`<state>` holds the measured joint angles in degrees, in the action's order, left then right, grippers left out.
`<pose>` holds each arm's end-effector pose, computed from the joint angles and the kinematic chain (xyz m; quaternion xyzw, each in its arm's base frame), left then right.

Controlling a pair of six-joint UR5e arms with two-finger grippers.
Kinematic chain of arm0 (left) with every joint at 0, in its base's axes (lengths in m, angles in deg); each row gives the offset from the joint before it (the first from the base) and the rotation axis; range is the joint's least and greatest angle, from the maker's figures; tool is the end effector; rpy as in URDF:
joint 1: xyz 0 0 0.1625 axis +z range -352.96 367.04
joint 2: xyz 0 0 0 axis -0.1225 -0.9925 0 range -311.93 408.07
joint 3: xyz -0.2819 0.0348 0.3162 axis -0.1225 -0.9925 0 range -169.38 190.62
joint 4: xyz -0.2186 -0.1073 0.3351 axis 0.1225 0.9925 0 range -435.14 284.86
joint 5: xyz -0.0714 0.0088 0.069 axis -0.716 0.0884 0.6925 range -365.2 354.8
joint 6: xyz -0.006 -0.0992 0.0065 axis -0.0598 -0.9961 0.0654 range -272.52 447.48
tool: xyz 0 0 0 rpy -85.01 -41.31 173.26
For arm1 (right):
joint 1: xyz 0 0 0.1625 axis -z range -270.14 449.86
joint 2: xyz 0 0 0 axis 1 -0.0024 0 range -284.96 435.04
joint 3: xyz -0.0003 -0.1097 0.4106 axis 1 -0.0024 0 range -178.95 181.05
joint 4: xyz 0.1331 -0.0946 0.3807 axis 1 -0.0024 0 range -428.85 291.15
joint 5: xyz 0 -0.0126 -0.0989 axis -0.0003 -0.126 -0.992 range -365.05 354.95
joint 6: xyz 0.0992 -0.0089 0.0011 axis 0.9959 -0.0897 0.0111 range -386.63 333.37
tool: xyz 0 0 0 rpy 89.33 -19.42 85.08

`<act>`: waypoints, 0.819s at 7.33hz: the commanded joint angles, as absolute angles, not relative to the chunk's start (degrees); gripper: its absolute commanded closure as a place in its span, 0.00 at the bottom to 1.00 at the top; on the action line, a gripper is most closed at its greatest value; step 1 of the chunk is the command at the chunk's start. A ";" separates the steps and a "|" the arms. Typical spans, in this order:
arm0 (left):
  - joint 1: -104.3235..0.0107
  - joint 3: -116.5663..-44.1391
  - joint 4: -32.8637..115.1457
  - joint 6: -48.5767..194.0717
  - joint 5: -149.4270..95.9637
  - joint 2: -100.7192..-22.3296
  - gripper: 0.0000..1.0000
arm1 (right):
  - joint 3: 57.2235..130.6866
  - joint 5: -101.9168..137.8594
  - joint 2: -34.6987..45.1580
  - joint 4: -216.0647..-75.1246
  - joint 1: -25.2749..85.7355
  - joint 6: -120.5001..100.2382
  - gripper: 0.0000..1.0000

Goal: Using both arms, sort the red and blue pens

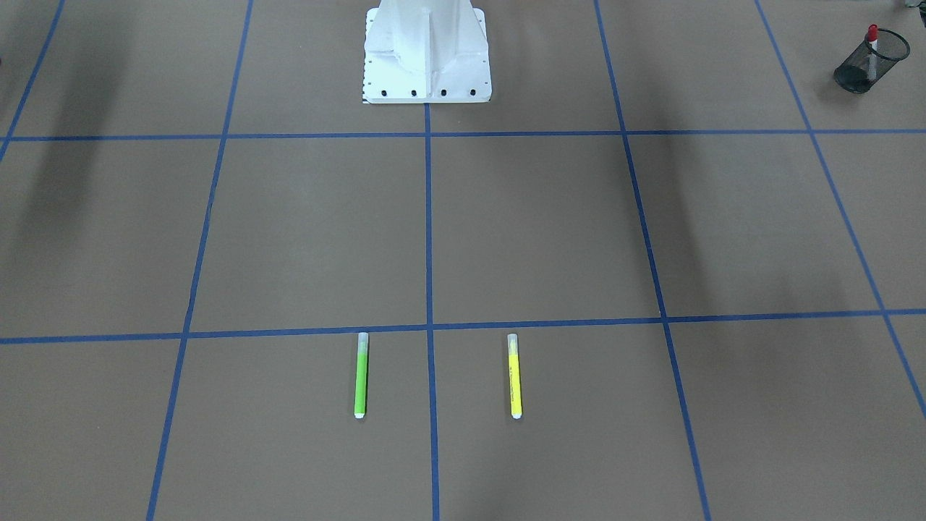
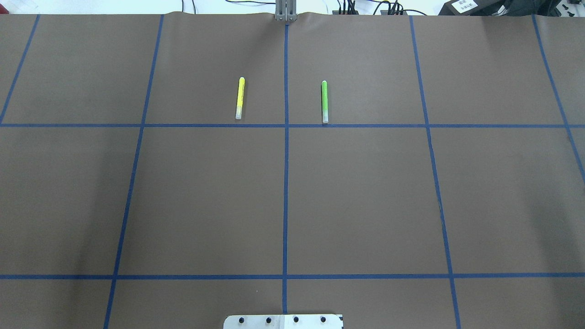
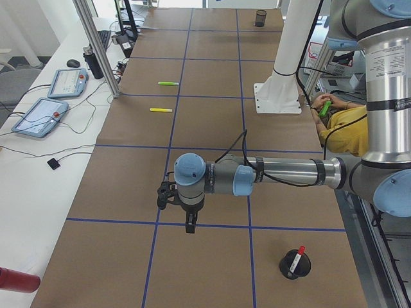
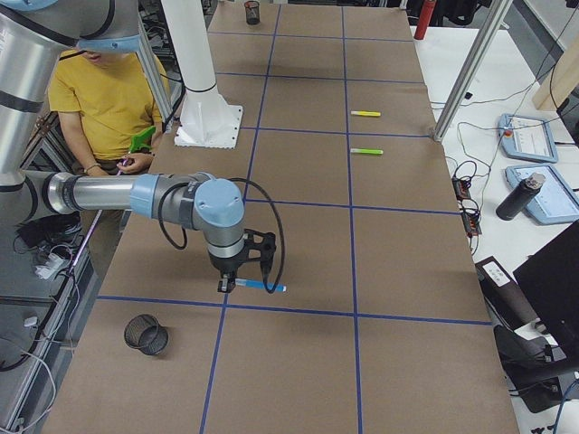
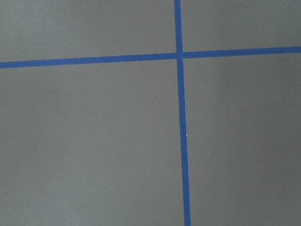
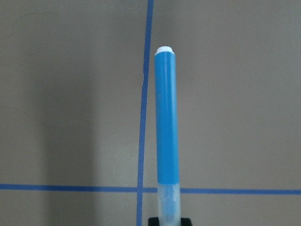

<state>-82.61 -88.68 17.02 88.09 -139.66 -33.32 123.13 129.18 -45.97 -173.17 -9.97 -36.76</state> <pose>-0.0608 -0.4320 0.6441 0.0238 0.3782 0.0173 0.9253 0.1063 -0.2392 0.6118 -0.0404 -0.3868 0.0411 0.9204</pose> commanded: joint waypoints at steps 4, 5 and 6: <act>-82.61 -88.96 17.15 88.18 -139.67 -33.32 0.00 | 123.21 134.35 -54.87 -197.62 -42.34 -36.92 1.00; -82.61 -89.05 17.15 88.18 -139.67 -33.32 0.00 | 123.82 134.17 -54.87 -204.13 -47.02 -37.00 1.00; -82.61 -89.05 17.15 88.18 -139.67 -33.32 0.00 | 123.57 133.82 -54.87 -209.25 -50.46 -37.09 1.00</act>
